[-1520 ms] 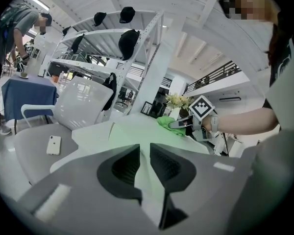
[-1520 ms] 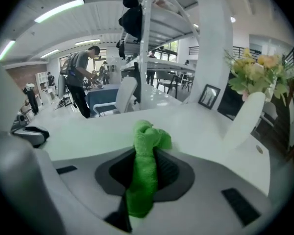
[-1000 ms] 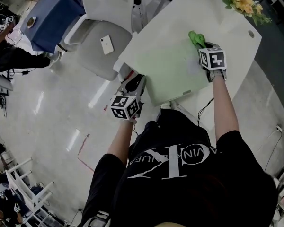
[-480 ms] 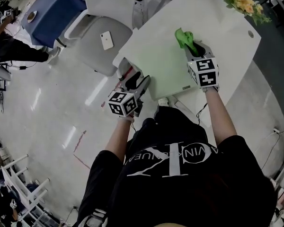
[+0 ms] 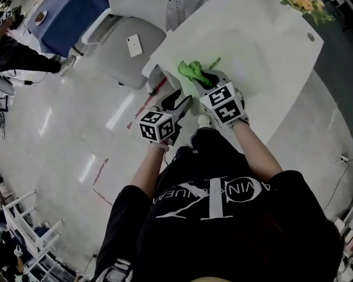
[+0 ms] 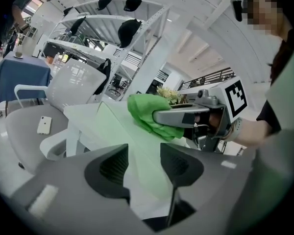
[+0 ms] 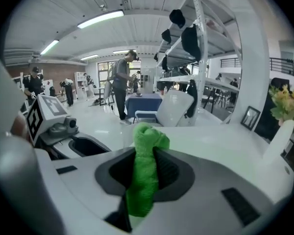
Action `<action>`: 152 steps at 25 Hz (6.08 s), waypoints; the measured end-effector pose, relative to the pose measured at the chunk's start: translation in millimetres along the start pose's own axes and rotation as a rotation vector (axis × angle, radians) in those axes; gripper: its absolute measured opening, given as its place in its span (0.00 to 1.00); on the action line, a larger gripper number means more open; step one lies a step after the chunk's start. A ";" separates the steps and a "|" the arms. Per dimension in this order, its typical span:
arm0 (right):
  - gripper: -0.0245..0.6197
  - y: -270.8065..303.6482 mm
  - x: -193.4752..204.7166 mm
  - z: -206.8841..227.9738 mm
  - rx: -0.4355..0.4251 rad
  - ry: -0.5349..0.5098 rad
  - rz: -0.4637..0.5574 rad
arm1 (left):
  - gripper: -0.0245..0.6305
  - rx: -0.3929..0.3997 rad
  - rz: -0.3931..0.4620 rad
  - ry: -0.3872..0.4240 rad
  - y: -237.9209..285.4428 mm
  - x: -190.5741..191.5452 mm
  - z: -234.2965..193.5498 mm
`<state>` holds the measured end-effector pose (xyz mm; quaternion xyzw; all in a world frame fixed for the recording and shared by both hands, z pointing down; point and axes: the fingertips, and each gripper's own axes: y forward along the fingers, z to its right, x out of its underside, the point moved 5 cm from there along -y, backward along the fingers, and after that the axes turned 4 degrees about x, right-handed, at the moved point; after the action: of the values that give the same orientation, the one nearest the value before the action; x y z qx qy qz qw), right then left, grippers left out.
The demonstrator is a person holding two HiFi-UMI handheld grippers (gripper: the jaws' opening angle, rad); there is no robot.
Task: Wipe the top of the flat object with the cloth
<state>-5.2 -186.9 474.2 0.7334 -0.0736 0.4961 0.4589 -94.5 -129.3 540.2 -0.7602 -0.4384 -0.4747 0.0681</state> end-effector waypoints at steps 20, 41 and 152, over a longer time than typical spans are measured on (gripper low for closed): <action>0.15 6.4 21.7 -18.1 -0.006 -0.181 -0.131 | 0.30 0.000 -0.029 0.023 -1.7 9.0 11.4; 0.15 -56.4 95.3 162.0 0.367 0.165 -0.228 | 0.28 0.018 -0.039 0.008 3.7 6.0 9.4; 0.15 -123.4 146.8 196.8 0.626 0.355 -0.185 | 0.23 -0.001 -0.053 -0.016 30.9 -16.0 0.4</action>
<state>267.2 -212.6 499.9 0.7444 0.2289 0.5704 0.2609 -74.3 -157.5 537.1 -0.7520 -0.4587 -0.4706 0.0514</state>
